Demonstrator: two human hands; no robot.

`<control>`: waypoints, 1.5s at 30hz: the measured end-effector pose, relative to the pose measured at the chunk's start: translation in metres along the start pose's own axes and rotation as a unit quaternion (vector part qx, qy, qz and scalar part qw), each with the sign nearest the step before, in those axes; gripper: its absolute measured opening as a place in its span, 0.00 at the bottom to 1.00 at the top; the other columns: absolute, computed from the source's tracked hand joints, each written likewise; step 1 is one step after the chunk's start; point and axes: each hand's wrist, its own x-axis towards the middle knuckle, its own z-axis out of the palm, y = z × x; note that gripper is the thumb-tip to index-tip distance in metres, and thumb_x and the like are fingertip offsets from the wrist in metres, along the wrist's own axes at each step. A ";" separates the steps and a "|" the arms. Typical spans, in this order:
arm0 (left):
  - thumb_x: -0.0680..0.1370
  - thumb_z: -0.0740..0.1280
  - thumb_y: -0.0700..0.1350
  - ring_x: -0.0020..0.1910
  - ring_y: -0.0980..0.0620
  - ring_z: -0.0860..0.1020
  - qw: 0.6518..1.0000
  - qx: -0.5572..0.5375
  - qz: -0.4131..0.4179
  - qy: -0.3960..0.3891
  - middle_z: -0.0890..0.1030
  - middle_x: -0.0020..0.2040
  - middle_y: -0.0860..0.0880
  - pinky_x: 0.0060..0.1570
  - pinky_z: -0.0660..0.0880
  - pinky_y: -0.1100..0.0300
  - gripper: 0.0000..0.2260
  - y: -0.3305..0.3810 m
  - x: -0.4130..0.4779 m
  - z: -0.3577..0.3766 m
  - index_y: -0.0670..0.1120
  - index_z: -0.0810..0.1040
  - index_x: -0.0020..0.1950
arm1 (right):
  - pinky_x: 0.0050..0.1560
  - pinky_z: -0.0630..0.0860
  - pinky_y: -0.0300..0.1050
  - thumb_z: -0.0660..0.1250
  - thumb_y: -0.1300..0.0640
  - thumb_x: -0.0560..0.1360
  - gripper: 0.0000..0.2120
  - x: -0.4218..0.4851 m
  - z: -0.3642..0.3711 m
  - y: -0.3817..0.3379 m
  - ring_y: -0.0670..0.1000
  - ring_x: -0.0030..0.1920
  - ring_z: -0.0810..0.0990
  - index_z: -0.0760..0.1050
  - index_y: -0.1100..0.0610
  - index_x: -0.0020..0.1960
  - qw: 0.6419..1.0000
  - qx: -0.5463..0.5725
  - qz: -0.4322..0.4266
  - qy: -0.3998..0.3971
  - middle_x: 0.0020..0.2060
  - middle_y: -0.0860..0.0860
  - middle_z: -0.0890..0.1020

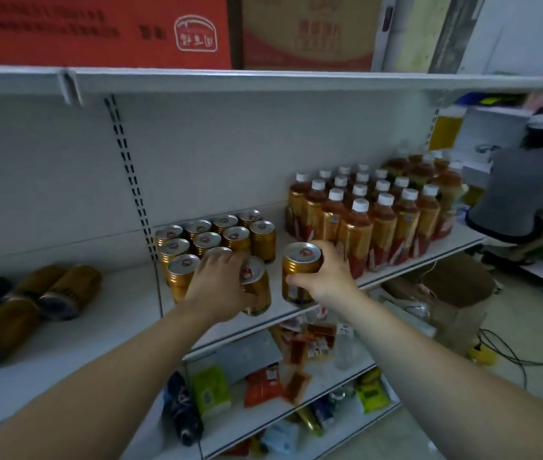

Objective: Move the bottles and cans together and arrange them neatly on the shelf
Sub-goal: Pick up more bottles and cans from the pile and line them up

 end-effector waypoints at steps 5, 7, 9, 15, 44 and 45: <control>0.65 0.69 0.63 0.74 0.45 0.52 0.993 0.115 -0.012 -0.020 0.60 0.73 0.47 0.71 0.42 0.42 0.38 -0.012 0.040 0.016 0.52 0.62 0.71 | 0.46 0.76 0.48 0.76 0.54 0.56 0.22 0.051 0.022 0.020 0.49 0.46 0.80 0.72 0.48 0.47 0.997 -0.055 -0.020 -0.042 0.44 0.48 0.81; 0.66 0.68 0.65 0.75 0.42 0.43 0.987 0.143 -0.036 -0.057 0.51 0.76 0.46 0.68 0.38 0.36 0.39 -0.011 0.051 0.025 0.55 0.58 0.72 | 0.50 0.78 0.54 0.76 0.53 0.55 0.25 0.069 0.027 0.025 0.50 0.48 0.80 0.72 0.47 0.49 0.996 -0.059 -0.019 -0.062 0.47 0.49 0.81; 0.66 0.68 0.64 0.75 0.39 0.39 0.984 0.143 -0.064 -0.083 0.46 0.77 0.47 0.66 0.37 0.32 0.38 -0.009 0.058 0.032 0.57 0.57 0.72 | 0.47 0.79 0.56 0.75 0.50 0.54 0.22 0.086 0.030 0.031 0.51 0.47 0.81 0.74 0.49 0.46 0.992 -0.080 -0.035 -0.088 0.45 0.49 0.82; 0.71 0.63 0.66 0.76 0.42 0.42 0.976 0.131 -0.155 -0.080 0.43 0.78 0.45 0.70 0.43 0.36 0.44 -0.020 0.067 0.045 0.52 0.43 0.77 | 0.33 0.75 0.43 0.74 0.50 0.57 0.16 0.126 0.035 0.044 0.38 0.37 0.80 0.75 0.41 0.43 0.972 -0.117 -0.136 -0.149 0.36 0.38 0.81; 0.74 0.66 0.60 0.75 0.50 0.54 0.945 0.014 -0.323 -0.049 0.53 0.78 0.51 0.71 0.52 0.55 0.37 -0.075 -0.071 -0.074 0.53 0.52 0.77 | 0.63 0.69 0.58 0.57 0.26 0.69 0.43 0.121 0.135 -0.116 0.61 0.68 0.67 0.59 0.51 0.75 0.785 -0.455 -0.306 -0.287 0.72 0.55 0.66; 0.74 0.67 0.59 0.75 0.50 0.55 0.943 0.019 -0.329 -0.047 0.54 0.78 0.51 0.71 0.53 0.56 0.37 -0.081 -0.087 -0.082 0.53 0.53 0.77 | 0.63 0.69 0.57 0.57 0.26 0.70 0.43 0.111 0.149 -0.125 0.61 0.68 0.67 0.59 0.52 0.75 0.788 -0.448 -0.306 -0.293 0.72 0.56 0.66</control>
